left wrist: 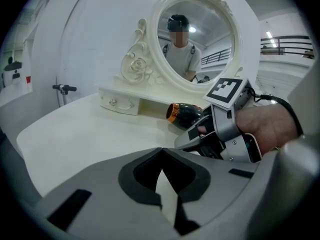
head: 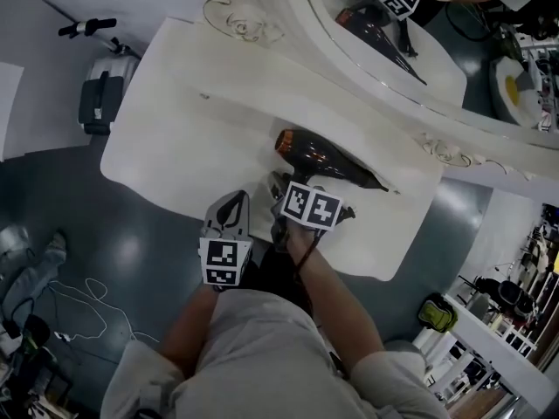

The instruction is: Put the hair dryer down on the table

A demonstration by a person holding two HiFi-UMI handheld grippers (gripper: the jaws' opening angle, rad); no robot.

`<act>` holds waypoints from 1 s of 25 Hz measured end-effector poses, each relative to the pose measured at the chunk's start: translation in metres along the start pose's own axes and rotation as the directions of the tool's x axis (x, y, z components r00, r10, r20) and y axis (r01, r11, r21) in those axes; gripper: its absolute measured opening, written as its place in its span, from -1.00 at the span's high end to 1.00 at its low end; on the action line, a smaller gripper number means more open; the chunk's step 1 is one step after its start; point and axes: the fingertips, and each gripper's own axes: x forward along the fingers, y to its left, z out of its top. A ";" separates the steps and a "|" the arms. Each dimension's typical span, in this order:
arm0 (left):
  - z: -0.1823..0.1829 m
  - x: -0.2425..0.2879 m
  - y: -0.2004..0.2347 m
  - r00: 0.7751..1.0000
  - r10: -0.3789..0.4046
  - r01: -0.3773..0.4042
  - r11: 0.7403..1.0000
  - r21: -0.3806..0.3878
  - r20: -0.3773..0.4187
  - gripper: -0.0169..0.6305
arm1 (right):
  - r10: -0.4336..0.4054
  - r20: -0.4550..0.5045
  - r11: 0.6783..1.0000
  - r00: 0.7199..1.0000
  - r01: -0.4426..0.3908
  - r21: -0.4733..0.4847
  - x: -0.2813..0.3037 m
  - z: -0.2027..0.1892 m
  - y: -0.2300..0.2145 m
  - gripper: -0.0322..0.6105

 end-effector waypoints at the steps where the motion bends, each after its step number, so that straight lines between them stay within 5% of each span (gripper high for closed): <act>1: 0.000 -0.001 0.002 1.000 0.004 -0.004 1.000 -0.002 0.000 0.92 | -0.004 -0.002 1.000 1.000 0.004 -0.005 0.000 0.000 0.000 0.44; 12: -0.002 -0.005 0.005 1.000 0.005 -0.004 1.000 -0.016 0.008 0.92 | -0.050 -0.019 0.997 0.999 0.049 -0.059 0.002 -0.002 0.003 0.39; 25: -0.009 -0.007 0.002 1.000 -0.003 0.003 0.999 -0.036 0.018 0.92 | -0.032 -0.083 0.999 0.996 0.032 -0.003 0.003 0.000 0.008 0.23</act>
